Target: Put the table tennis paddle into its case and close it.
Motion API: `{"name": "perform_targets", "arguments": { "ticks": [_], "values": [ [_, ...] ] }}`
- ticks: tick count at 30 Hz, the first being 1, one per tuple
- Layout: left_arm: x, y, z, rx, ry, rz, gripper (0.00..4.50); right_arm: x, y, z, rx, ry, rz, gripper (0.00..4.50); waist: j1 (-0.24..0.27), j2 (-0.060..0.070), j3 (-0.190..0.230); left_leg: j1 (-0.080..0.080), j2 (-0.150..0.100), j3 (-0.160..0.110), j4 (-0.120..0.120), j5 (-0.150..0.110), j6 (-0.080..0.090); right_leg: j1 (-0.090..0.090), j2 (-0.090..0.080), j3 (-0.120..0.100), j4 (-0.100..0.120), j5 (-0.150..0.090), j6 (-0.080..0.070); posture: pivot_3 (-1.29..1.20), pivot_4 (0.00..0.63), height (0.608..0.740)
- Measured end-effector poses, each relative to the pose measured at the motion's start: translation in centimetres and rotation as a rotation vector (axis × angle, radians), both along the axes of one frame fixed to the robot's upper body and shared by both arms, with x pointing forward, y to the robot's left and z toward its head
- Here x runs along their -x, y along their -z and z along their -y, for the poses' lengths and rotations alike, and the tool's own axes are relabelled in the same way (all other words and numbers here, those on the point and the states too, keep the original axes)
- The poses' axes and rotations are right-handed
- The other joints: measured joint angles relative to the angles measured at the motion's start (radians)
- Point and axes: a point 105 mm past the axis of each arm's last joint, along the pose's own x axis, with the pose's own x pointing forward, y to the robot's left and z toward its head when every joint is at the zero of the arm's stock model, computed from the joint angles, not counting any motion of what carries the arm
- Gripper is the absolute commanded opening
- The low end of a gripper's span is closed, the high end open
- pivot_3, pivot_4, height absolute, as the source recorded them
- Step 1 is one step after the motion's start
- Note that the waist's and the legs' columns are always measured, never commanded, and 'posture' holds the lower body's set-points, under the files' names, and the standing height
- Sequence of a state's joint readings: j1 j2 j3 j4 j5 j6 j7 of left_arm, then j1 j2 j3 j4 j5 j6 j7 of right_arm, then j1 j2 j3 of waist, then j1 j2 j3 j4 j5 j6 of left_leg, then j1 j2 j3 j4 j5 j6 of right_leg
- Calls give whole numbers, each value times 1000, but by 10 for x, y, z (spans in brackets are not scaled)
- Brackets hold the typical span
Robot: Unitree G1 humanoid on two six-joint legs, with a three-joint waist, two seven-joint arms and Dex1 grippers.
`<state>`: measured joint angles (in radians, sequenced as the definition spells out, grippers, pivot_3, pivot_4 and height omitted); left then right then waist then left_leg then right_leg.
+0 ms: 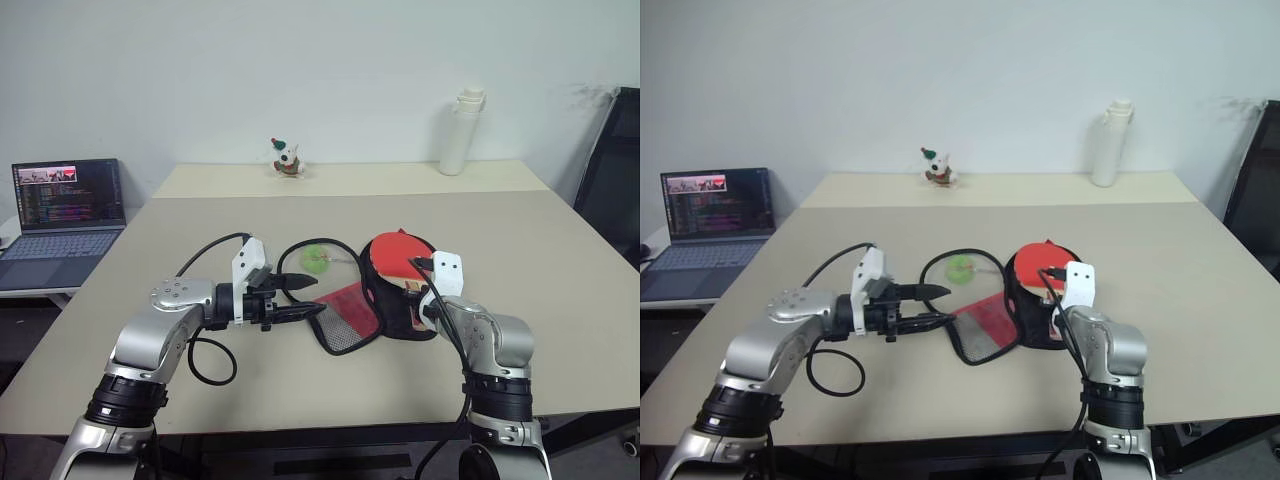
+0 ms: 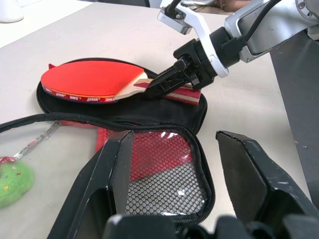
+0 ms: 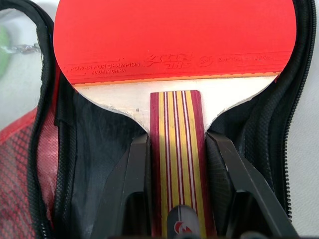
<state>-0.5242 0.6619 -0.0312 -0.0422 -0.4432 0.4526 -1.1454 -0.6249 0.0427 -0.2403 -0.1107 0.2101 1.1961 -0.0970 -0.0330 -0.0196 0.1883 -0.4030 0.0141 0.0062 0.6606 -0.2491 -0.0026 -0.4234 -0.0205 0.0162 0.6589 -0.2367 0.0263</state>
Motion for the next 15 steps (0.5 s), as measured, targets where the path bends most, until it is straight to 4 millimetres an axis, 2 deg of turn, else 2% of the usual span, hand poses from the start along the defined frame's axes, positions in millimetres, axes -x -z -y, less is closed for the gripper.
{"name": "perform_targets", "arguments": {
  "ticks": [5, 14, 15],
  "values": [
    [0, 0, 0, -2, 0, 0, 2884, 0, 5, 1, 17, 14, 2, 1111, 0, 0, 0, 0, 0, 0, 0, 0, 0, 0, 0, 0, 0, 0, 0, 0, 150, 740],
    [1, 2, -2, -7, -6, -4, 2884, 2, 4, -4, 45, -10, 18, 4049, 0, 0, 0, 0, 0, 0, 0, 0, 0, 0, 0, 0, 0, 0, 0, 0, 150, 740],
    [1, 2, -3, -10, -9, -5, 2884, 3, 1, -6, 54, -30, 31, 4049, 0, 0, 0, 0, 0, 0, 0, 0, 0, 0, 0, 0, 0, 0, 0, 0, 150, 740]
  ]
}}
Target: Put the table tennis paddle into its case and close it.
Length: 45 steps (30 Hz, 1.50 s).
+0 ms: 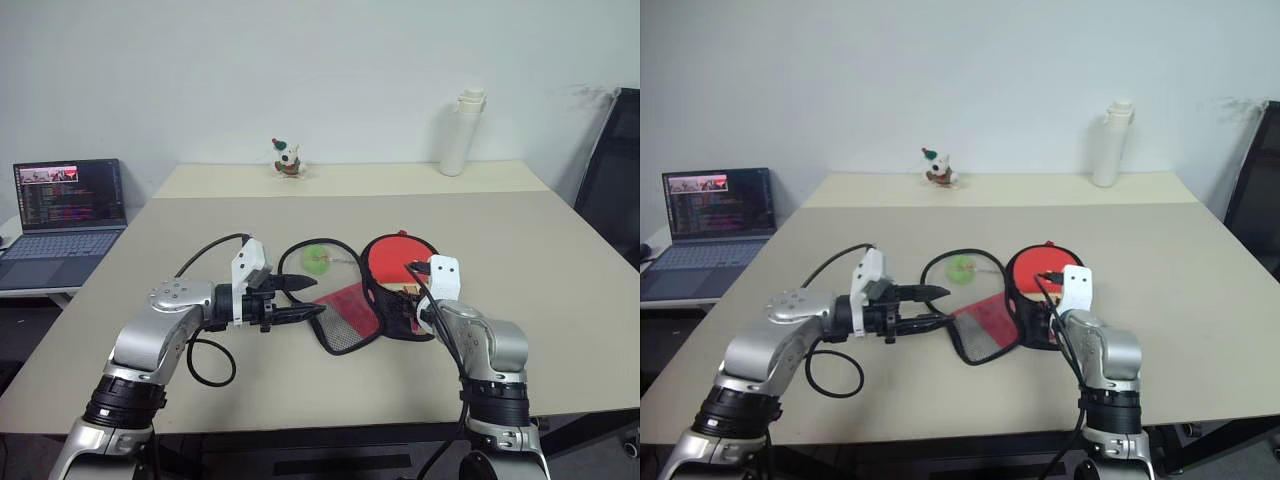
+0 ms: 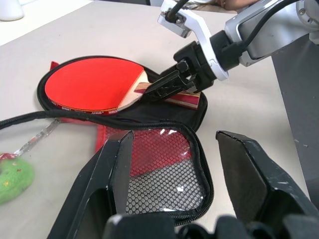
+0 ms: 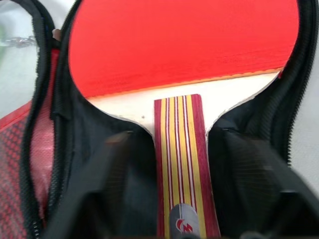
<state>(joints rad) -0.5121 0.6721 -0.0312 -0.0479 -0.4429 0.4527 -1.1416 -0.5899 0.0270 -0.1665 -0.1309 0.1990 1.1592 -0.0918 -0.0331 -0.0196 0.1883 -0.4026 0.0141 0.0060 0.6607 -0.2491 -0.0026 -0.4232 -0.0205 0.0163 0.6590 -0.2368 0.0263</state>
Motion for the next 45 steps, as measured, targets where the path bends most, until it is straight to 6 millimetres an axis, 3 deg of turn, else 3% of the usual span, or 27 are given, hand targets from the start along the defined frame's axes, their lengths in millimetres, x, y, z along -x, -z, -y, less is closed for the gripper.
{"name": "perform_targets", "arguments": {
  "ticks": [2, 5, 8, 12, 17, 29, 41, 45],
  "values": [
    [0, 1, -2, -5, -12, -2, 2884, 5, -13, -5, 18, -78, 58, 4049, 0, 0, 0, 0, 0, 0, 0, 0, 0, 0, 0, 0, 0, 0, 0, 0, 150, 740],
    [-3, 3, -7, -18, -41, -1, 2884, 20, -47, -17, 46, -287, 192, 4049, 1, 0, 0, 0, 0, 0, 0, 0, 0, 0, 0, -1, -1, 0, 0, 0, 150, 740],
    [-9, 6, -18, -40, -97, -1, 2884, 39, -71, -15, 91, -444, 276, 4049, 1, 0, 0, 0, 0, -1, 0, 0, 0, 1, 0, -2, -1, 0, 0, 0, 150, 740],
    [-25, 22, -44, -93, -230, -20, 1963, 67, -89, -5, 145, -646, 318, 4111, 3, 0, 0, 0, 0, -1, 0, 0, 0, 1, 0, -2, -2, 0, 0, 0, 150, 740],
    [-40, 49, -64, -163, -353, -44, 21, 86, -104, -1, 156, -787, 351, 4111, 2, -1, 1, 0, 0, -1, 0, 0, 0, 1, 0, -2, -2, 0, 0, 0, 150, 740],
    [-64, 82, -58, -150, -416, -108, 21, 91, -102, 3, 183, -827, 355, 4111, 7, -2, 1, 0, 0, -1, 1, 0, 0, 2, -1, -2, -2, 0, 0, 0, 150, 740],
    [-84, 85, -32, -88, -376, -117, 21, 96, -95, 10, 188, -839, 332, 4111, 14, -3, 0, 0, -1, -1, 2, 0, 0, 3, -1, -2, -2, 0, 1, 0, 150, 740],
    [-87, 84, -13, -81, -322, -118, 21, 97, -95, 12, 194, -843, 328, 4111, 22, -4, 0, 0, -2, -1, 2, 0, 0, 3, -1, -2, -2, 0, 1, 0, 150, 740]
  ]
}}
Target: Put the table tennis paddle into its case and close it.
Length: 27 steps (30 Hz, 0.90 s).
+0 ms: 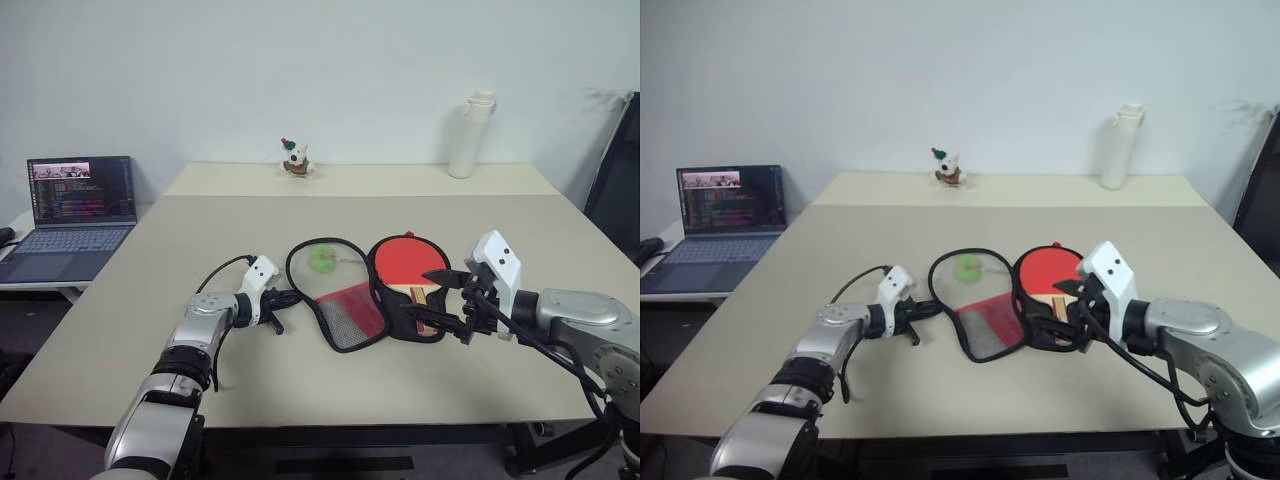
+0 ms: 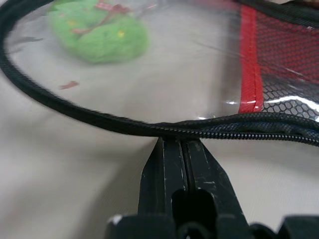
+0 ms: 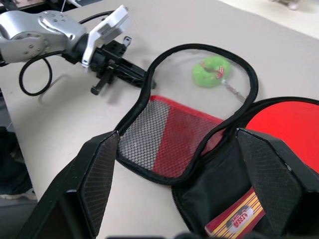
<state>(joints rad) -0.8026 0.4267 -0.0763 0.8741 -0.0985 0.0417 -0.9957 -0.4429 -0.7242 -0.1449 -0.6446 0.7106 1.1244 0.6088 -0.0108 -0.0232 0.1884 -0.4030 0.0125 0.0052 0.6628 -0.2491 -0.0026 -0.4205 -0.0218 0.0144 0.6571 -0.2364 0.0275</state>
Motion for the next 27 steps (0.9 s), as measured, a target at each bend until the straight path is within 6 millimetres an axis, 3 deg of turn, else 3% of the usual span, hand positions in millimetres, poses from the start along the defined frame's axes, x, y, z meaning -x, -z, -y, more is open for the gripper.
{"name": "perform_targets", "arguments": {
  "ticks": [6, 14, 18, 23, 27],
  "values": [
    [-5, -27, 44, 37, 131, 65, 21, 4, 1, 15, 28, 23, -19, 4111, 7, -2, 1, -3, 0, -1, 0, 0, 0, -1, 0, -1, -1, 0, 0, 0, 150, 740],
    [-11, -109, 141, 140, 312, 238, 21, 5, -7, 46, 68, 89, -19, 4111, 11, -3, 2, -7, -2, 0, 1, 0, 0, -1, 1, -2, -10, 3, 5, 0, 150, 740],
    [-13, -118, 172, 175, 295, 254, 21, 2, -5, 51, 59, 111, -29, 4111, 4, -3, 2, -8, -2, 0, 0, -1, 2, -2, 1, 0, -12, 3, 5, 0, 150, 740],
    [-14, -109, 170, 178, 288, 245, 21, -4, -4, 55, 64, 162, -15, 4111, 2, -3, 2, -7, -1, -1, 0, -1, 2, -2, 3, -1, -10, 3, 5, 0, 150, 740],
    [-11, -93, 135, 176, 310, 228, 0, -29, 13, 72, 10, 315, -71, 4490, -10, -2, 2, -5, 0, 1, 0, -1, 1, -2, 3, 2, -8, 4, 4, 0, 150, 740]
  ]
}}
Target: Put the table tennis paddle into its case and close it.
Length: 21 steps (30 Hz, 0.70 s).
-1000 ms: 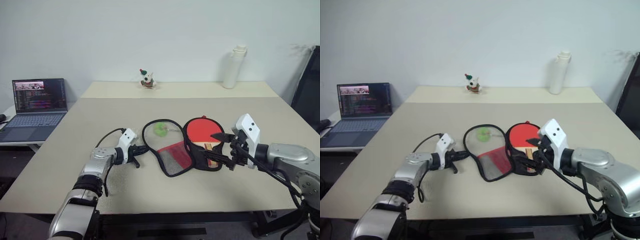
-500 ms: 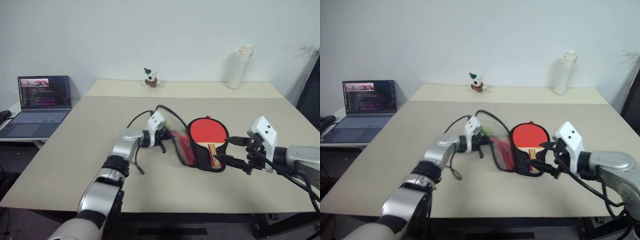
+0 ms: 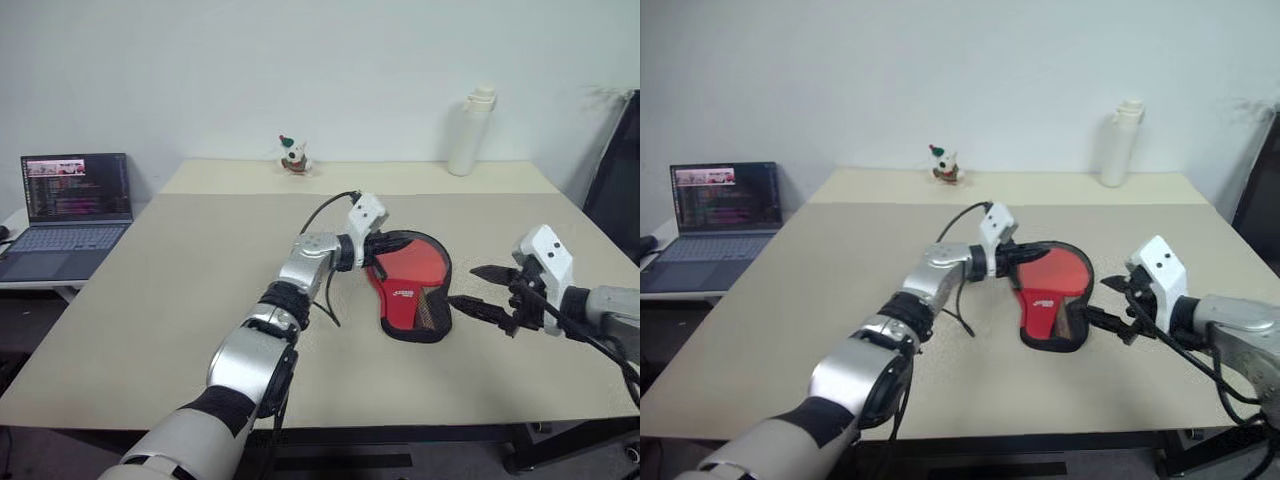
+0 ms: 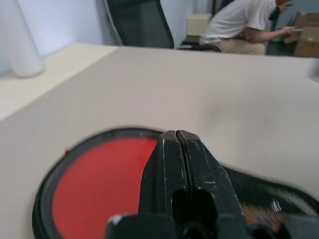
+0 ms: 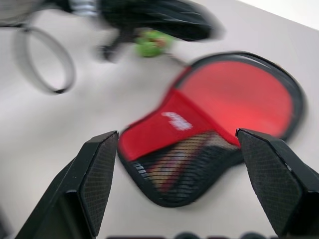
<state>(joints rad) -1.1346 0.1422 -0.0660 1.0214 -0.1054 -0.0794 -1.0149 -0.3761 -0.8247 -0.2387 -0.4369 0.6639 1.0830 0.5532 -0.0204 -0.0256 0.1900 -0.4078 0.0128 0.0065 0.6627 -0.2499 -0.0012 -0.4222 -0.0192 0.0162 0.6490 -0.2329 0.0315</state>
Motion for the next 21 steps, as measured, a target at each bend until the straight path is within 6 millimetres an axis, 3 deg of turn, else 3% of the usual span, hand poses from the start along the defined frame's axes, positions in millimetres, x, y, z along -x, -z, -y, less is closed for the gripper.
{"name": "perform_targets", "arguments": {
  "ticks": [4, 11, 16, 21],
  "values": [
    [12, 12, -41, -4, 19, -31, 0, -17, 13, 7, -35, 66, -53, 4490, -7, 0, 0, 0, 1, 0, 0, 0, 0, 0, 0, 0, 0, 3, -5, 0, 150, 740],
    [49, 6, -80, 6, 36, -52, 0, -56, 41, 10, -103, 174, -164, 4490, -7, 0, 0, -1, 0, -1, 1, 0, 0, 0, -2, 0, 0, 3, -5, 0, 150, 740],
    [61, 0, -96, 19, -41, -56, 0, -77, 69, 16, -110, 253, -245, 4490, -3, 0, 0, 0, 0, -1, 1, 0, 0, 0, -2, -1, 1, 3, -5, 0, 150, 740],
    [64, 1, -98, 21, -72, -76, 0, -85, 80, 13, -100, 251, -257, 4490, -5, 1, 0, -1, 0, 0, 1, 0, 0, 0, -2, 0, 1, 3, -5, 0, 150, 740]
  ]
}}
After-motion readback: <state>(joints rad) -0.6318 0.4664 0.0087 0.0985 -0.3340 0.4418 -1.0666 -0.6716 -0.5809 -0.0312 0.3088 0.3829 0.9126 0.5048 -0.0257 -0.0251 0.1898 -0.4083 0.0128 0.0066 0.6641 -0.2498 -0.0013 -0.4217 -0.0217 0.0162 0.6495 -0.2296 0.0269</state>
